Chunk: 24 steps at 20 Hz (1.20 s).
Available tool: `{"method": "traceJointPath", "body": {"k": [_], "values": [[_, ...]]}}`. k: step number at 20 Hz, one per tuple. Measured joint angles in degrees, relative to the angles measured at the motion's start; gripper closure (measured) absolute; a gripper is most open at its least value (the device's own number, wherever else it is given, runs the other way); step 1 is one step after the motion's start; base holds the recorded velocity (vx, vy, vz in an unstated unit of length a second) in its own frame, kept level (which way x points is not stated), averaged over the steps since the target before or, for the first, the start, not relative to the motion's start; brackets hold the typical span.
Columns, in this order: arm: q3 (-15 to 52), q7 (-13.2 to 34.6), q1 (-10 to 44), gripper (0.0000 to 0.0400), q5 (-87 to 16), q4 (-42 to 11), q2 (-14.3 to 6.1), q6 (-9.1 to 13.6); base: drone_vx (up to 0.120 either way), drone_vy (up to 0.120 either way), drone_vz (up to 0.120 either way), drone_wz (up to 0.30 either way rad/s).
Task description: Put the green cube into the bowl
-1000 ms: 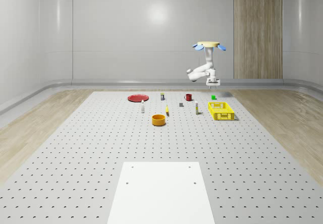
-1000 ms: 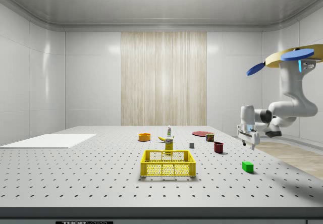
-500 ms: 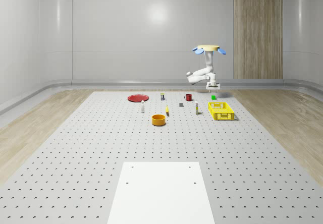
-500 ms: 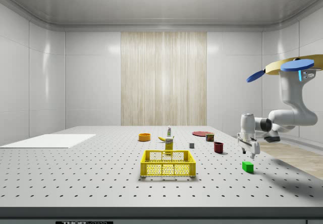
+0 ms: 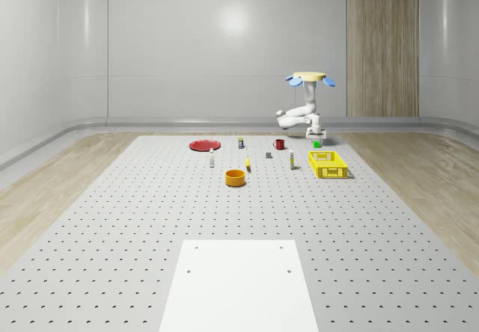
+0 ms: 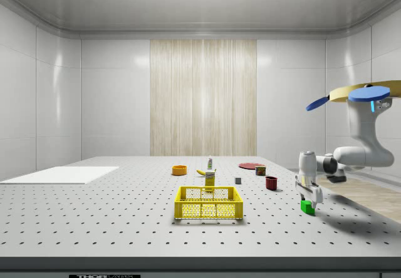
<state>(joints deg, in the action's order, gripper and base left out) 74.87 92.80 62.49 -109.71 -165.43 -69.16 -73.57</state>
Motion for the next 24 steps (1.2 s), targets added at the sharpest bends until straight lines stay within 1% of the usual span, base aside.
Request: {"method": "traceJointPath", "body": {"k": [2,5,11,20,22,24], "values": [[0.2,0.2,0.2,0.0000,0.3,0.0,-0.5,-0.5,0.100,0.000,0.000,0.000],[0.2,0.3,0.4,0.0000,0.5,0.1,-1.3,-1.3,0.000,0.000,0.000,0.000],[-1.9,0.3,0.4,0.0000,-1.0,0.5,-3.3,-3.8,0.000,0.000,0.000,0.000],[-3.0,0.0,0.3,0.0000,-1.6,1.0,-5.5,-6.4,0.000,0.000,0.000,0.000],[-3.2,0.0,0.3,0.0051,-1.7,1.1,-5.9,-6.9,0.000,0.000,0.000,0.000],[-3.3,0.0,0.4,0.0090,-1.7,1.1,-6.3,-7.3,0.000,0.000,0.000,0.000]]}}
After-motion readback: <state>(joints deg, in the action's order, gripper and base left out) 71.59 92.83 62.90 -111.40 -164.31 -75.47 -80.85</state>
